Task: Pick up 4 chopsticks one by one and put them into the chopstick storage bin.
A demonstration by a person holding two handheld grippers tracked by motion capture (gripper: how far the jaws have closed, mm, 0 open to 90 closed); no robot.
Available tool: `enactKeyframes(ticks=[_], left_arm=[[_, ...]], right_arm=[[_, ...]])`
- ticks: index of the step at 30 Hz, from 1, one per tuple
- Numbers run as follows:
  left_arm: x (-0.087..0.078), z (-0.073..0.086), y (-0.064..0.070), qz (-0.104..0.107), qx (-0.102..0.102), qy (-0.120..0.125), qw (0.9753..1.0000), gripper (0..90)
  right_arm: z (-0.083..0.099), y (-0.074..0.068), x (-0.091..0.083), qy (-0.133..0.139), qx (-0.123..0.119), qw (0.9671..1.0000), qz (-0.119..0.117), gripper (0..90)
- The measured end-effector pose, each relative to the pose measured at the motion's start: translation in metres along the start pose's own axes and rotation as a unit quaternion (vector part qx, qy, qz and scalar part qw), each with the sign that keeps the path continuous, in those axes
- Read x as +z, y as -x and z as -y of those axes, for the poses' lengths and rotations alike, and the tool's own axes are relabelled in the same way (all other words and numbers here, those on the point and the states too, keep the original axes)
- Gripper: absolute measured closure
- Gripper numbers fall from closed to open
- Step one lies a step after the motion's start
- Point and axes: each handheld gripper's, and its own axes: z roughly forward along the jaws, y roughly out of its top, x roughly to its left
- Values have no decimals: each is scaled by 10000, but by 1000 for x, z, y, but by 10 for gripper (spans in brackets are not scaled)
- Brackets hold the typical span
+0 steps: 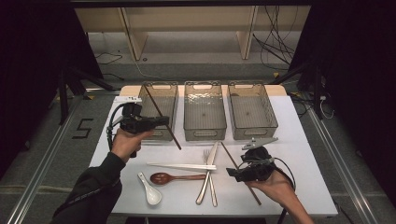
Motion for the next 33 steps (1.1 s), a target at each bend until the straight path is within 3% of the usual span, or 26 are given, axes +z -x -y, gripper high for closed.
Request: enactKeyframes(ticks=[11,16,26,33], left_arm=[[-8,-29,-19,-298,-80,44,9995,838],[-10,-40,-28,-418,-148,56,9990,838],[1,-59,-49,-691,-318,-82,9971,839],[12,-65,-57,-880,-325,-251,9953,838]], right_arm=[[0,-7,0,103,-159,9998,-62,250],[0,-6,-1,128,-115,9998,-85,245],[-1,-7,-2,192,-110,9997,-121,237],[-1,-7,-2,181,-131,9997,-131,237]])
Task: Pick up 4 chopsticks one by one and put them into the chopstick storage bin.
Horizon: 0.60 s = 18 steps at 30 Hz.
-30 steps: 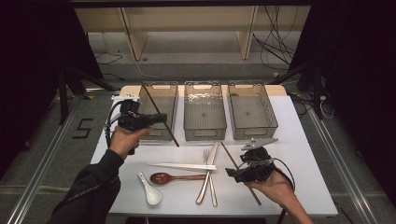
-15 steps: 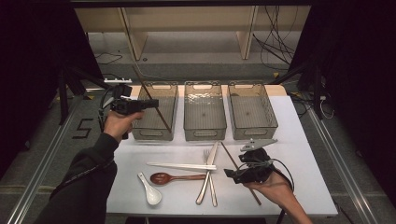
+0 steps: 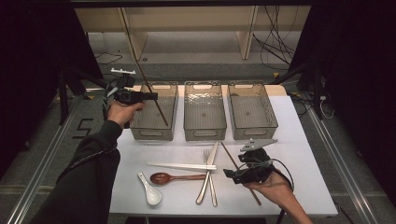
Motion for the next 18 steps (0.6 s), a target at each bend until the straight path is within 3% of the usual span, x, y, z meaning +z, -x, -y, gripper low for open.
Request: enactKeyframes(ticks=[9,12,18], left_arm=[[18,-1,-5,-150,-34,-275,9995,839],[22,2,-8,-73,-145,-290,9994,839],[28,11,-17,-151,-276,-419,9986,837]], right_arm=[[0,0,1,-30,4,10000,-24,237],[0,0,1,-32,-8,10000,-32,238],[0,0,0,-41,-11,10000,-58,239]])
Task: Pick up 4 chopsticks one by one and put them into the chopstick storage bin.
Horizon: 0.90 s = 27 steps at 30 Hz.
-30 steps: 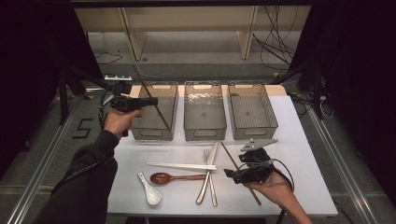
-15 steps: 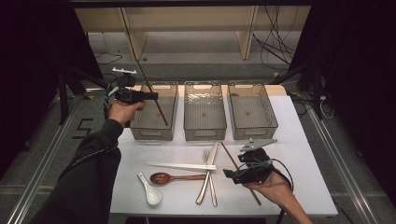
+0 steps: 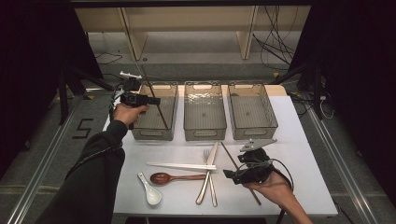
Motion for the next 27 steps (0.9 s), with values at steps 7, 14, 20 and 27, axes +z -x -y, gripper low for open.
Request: enactKeyframes(ticks=[7,14,20,27], left_arm=[[4,2,-2,-27,-16,-113,9999,836],[9,5,-4,-101,-68,-167,9998,829],[14,5,-6,-202,-70,-261,9994,827],[22,8,-12,-343,-100,-339,9988,770]], right_arm=[[0,0,1,-17,-3,10000,8,240],[-1,0,1,-15,-3,10000,5,240],[-1,-1,1,-25,-7,10000,-8,241],[-1,-1,1,-36,-15,10000,-17,241]])
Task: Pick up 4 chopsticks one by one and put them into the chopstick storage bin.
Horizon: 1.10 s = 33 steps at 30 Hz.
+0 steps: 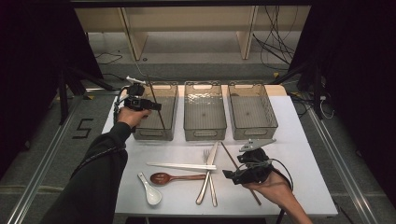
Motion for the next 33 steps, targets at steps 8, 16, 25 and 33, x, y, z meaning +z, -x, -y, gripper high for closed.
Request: enactKeyframes(ticks=[8,16,25,33], left_arm=[[-14,1,2,-142,22,188,9997,564],[-49,17,27,299,394,636,9967,312],[-73,58,57,885,852,1035,9870,174],[-76,92,74,1039,1152,1171,9809,157]], right_arm=[[0,0,1,-24,-4,10000,-8,241],[1,4,0,-71,153,9998,119,247],[3,14,3,-351,448,9976,396,261],[7,20,11,-838,428,9938,586,276]])
